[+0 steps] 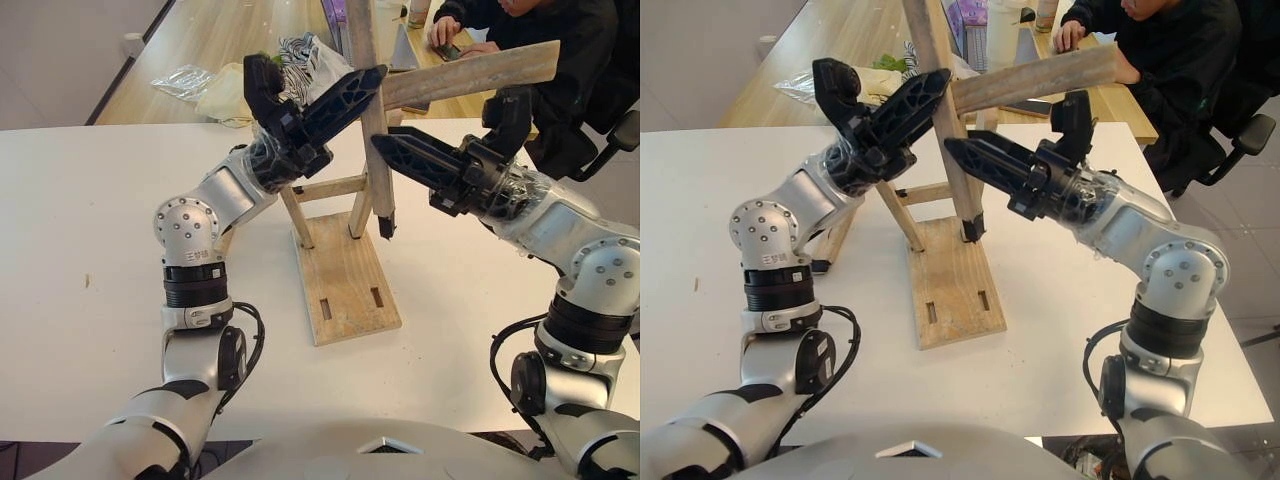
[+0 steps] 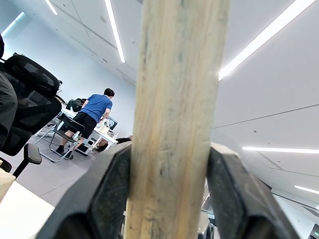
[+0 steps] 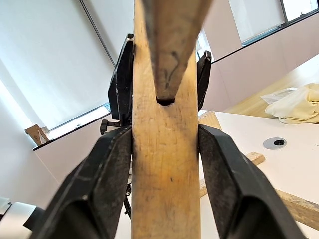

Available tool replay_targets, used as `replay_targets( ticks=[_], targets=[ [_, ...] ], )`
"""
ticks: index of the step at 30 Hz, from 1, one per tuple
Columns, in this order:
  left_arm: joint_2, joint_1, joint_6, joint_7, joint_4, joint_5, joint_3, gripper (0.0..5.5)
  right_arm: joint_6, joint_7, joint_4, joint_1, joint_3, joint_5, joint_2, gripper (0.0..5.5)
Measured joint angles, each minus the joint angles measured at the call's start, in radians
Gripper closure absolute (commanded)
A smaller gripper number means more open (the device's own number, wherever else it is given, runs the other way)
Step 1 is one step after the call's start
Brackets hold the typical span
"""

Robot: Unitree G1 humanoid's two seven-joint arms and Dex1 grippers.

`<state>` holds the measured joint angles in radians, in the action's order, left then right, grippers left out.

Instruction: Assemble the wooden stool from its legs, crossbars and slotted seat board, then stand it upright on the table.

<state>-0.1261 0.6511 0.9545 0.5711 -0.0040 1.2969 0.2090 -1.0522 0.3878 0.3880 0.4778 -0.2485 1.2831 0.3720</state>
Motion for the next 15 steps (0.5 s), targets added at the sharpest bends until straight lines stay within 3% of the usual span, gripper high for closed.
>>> replay_targets(
  ticks=[4,5,15],
  targets=[
    [-0.014,0.0,-0.015,0.025,-0.004,-0.027,-0.013,3.38,0.003,-0.011,0.001,-0.003,0.008,0.007,0.0,3.48],
    [-0.013,0.0,-0.034,0.029,-0.007,-0.044,-0.018,3.39,0.007,-0.019,0.001,-0.003,0.01,0.007,0.0,3.12],
    [0.005,0.0,-0.132,0.032,0.029,-0.122,0.004,3.42,0.038,-0.049,0.001,-0.005,0.016,0.015,0.0,1.62]
  ],
)
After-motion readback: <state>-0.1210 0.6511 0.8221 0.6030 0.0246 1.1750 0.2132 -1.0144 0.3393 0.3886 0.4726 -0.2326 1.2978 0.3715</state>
